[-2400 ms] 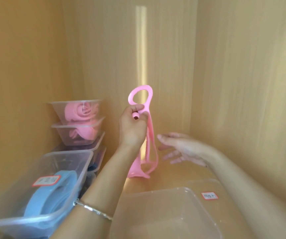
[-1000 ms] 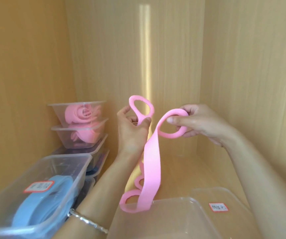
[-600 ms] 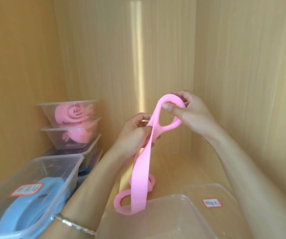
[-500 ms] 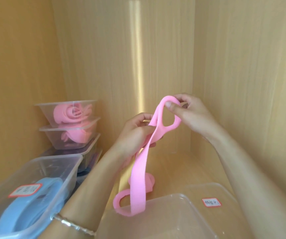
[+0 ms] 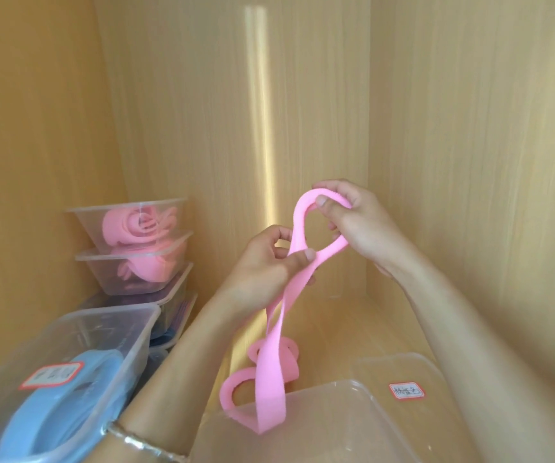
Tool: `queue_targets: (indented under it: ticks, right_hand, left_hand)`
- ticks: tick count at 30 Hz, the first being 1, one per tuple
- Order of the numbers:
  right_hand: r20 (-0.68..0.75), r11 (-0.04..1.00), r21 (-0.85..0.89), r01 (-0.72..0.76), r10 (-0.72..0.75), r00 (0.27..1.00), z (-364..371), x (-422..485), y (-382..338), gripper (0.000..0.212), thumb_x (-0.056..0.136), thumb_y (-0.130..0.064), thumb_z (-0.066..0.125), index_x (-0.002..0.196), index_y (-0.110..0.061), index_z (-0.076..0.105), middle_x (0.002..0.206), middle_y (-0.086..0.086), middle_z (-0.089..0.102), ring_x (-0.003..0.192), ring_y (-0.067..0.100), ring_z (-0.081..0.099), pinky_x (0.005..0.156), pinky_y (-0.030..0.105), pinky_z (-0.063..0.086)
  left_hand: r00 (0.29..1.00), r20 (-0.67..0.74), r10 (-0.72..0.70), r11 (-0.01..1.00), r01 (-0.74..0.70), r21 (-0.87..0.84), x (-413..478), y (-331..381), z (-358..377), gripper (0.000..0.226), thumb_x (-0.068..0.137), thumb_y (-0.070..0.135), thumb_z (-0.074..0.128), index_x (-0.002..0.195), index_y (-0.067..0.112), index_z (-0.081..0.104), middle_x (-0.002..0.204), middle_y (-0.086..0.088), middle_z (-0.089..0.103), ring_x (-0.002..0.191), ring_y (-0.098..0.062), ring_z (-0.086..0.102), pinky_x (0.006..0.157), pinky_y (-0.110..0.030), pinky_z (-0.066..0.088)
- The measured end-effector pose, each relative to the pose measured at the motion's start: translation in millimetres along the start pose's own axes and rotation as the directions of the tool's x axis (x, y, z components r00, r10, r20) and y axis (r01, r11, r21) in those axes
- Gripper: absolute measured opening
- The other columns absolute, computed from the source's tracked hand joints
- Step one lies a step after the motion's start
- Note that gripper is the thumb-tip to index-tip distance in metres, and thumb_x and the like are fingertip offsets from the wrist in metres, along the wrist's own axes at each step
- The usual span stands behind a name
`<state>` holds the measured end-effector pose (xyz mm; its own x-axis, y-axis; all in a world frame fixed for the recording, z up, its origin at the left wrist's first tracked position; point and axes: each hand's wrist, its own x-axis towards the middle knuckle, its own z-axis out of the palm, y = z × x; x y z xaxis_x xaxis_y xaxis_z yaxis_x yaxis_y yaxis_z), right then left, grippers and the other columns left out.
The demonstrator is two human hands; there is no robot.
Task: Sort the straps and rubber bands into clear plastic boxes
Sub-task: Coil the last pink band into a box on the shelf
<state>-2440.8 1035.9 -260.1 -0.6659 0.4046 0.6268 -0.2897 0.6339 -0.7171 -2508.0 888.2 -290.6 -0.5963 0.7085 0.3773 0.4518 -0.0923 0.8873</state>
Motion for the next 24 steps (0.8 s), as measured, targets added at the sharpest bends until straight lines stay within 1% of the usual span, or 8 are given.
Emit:
queue_targets:
  ticks: [5, 7, 10, 13, 15, 17, 21, 24]
  right_hand:
    - [-0.007, 0.998, -0.064, 0.011, -0.011, 1.000, -8.9, -6.9, -12.4, 0.021, 0.098, -0.026, 0.053, 0.097, -0.045, 0.060, 0.106, -0.020, 0.061, 0.100, 0.000, 0.057, 0.089, 0.023, 0.042]
    - [-0.081, 0.973, -0.232, 0.017, -0.036, 0.996, -11.2, -10.3, -17.9, 0.020, 0.099, -0.031, 0.052, 0.109, -0.044, 0.062, 0.114, -0.008, 0.055, 0.103, 0.007, 0.054, 0.080, 0.023, 0.038]
    - [-0.231, 0.918, -0.396, -0.019, -0.080, 0.970, -8.4, -7.8, -38.8, 0.034, 0.097, -0.034, 0.054, 0.130, -0.026, 0.059, 0.110, -0.004, 0.045, 0.100, 0.015, 0.054, 0.074, 0.023, 0.034]
    - [-0.293, 0.969, -0.245, -0.031, -0.044, 0.955, -0.7, 2.4, -68.6, 0.014, 0.093, -0.033, 0.057, 0.103, -0.023, 0.058, 0.091, -0.008, 0.061, 0.077, 0.015, 0.062, 0.062, 0.030, 0.044]
    - [-0.254, 0.992, -0.114, -0.060, 0.029, 0.967, 4.4, 7.2, -85.4, 0.019, 0.093, -0.037, 0.055, 0.085, -0.020, 0.058, 0.085, 0.000, 0.068, 0.059, 0.016, 0.062, 0.058, 0.032, 0.050]
    - [-0.154, 0.995, 0.038, -0.092, 0.097, 0.983, 10.7, 8.3, -100.2, 0.028, 0.093, -0.039, 0.055, 0.078, -0.017, 0.060, 0.082, 0.005, 0.069, 0.050, 0.016, 0.059, 0.055, 0.032, 0.051]
    - [-0.016, 0.995, 0.080, -0.057, 0.059, 0.998, 24.1, 14.9, -123.0, 0.026, 0.096, -0.036, 0.055, 0.084, -0.015, 0.065, 0.071, -0.003, 0.063, 0.055, 0.009, 0.057, 0.054, 0.022, 0.049]
    - [0.090, 0.995, 0.092, -0.040, 0.032, 0.995, 29.7, 24.7, -140.9, 0.014, 0.091, -0.014, 0.054, 0.079, -0.009, 0.060, 0.068, 0.005, 0.058, 0.061, 0.015, 0.059, 0.057, 0.022, 0.047]
  left_hand:
    - [0.984, -0.156, 0.092, 0.991, -0.074, 0.114, -1.5, 4.4, -0.5, 0.009, 0.093, 0.016, 0.061, 0.096, 0.021, 0.055, 0.071, -0.002, 0.073, 0.053, -0.007, 0.062, 0.051, -0.023, 0.041]
    - [0.967, -0.219, 0.130, 0.985, -0.101, 0.138, -3.5, 7.0, 3.0, 0.010, 0.094, 0.017, 0.060, 0.093, 0.026, 0.054, 0.072, 0.000, 0.072, 0.055, -0.006, 0.063, 0.052, -0.023, 0.041]
    - [0.935, -0.309, 0.175, 0.983, -0.150, 0.102, -4.7, 15.2, 10.9, 0.014, 0.096, 0.016, 0.056, 0.092, 0.029, 0.050, 0.079, -0.004, 0.071, 0.066, -0.009, 0.069, 0.054, -0.024, 0.044]
    - [0.876, -0.404, 0.264, 0.963, -0.216, 0.161, 4.6, 29.1, 9.2, 0.010, 0.096, 0.018, 0.055, 0.095, 0.026, 0.050, 0.080, -0.003, 0.069, 0.069, -0.015, 0.070, 0.056, -0.025, 0.049]
    - [0.819, -0.455, 0.349, 0.933, -0.259, 0.249, 13.2, 39.6, 0.4, 0.007, 0.095, 0.023, 0.056, 0.099, 0.027, 0.051, 0.077, -0.001, 0.068, 0.070, -0.022, 0.069, 0.065, -0.037, 0.055]
    - [0.768, -0.469, 0.436, 0.889, -0.288, 0.355, 19.2, 49.8, -9.5, 0.007, 0.095, 0.029, 0.054, 0.101, 0.027, 0.053, 0.075, -0.001, 0.066, 0.071, -0.024, 0.066, 0.067, -0.041, 0.053]
    - [0.722, -0.464, 0.513, 0.828, -0.275, 0.488, 21.2, 64.7, -21.6, 0.004, 0.095, 0.022, 0.047, 0.091, 0.023, 0.049, 0.063, 0.005, 0.053, 0.061, -0.025, 0.050, 0.053, -0.035, 0.035]
    - [0.701, -0.487, 0.521, 0.824, -0.263, 0.502, 18.7, 62.0, -28.4, 0.007, 0.096, 0.021, 0.046, 0.091, 0.023, 0.050, 0.061, 0.009, 0.051, 0.055, -0.016, 0.047, 0.048, -0.028, 0.030]
